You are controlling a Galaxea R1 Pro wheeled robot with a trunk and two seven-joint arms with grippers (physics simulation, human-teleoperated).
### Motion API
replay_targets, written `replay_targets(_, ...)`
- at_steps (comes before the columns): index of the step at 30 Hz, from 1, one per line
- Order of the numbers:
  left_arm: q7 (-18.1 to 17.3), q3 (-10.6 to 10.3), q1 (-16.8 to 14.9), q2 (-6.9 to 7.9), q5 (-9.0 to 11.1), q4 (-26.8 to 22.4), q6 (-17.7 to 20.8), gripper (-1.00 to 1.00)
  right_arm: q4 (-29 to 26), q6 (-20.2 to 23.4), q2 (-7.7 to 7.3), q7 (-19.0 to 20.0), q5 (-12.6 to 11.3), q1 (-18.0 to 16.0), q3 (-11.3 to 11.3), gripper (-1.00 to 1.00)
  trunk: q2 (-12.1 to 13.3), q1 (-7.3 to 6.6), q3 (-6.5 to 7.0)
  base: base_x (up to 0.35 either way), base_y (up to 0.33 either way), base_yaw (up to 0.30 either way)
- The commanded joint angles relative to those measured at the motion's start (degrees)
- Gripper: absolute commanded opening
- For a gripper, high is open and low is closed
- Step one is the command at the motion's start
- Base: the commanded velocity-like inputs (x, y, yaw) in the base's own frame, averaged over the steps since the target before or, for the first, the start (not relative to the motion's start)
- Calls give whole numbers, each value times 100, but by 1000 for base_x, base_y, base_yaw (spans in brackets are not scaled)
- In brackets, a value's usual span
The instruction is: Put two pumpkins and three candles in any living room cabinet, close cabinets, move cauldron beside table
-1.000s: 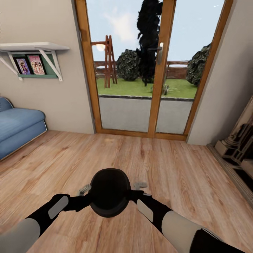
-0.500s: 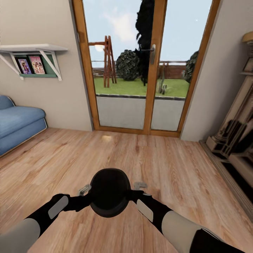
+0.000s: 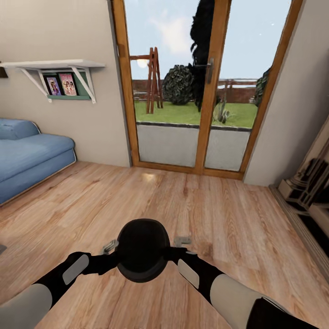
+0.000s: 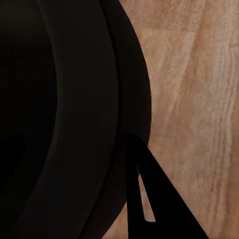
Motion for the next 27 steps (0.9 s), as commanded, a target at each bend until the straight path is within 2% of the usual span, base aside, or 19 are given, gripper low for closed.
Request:
replay_targets(1, -18, 17, -6, 12, -38, 5, 0, -100, -94, 4, 0, 226, 29, -8, -7, -100, -3, -2, -5, -2, -1, 268)
replay_targets(7, -18, 20, -6, 6, -38, 5, -2, -100, -92, 6, 0, 226, 29, -9, -7, -100, -3, -2, -5, -150, 0, 268)
replay_targets(27, -18, 20, -6, 9, -38, -3, -2, -100, -93, 7, 0, 226, 29, -7, -2, -100, -3, -2, -5, -292, 0, 269)
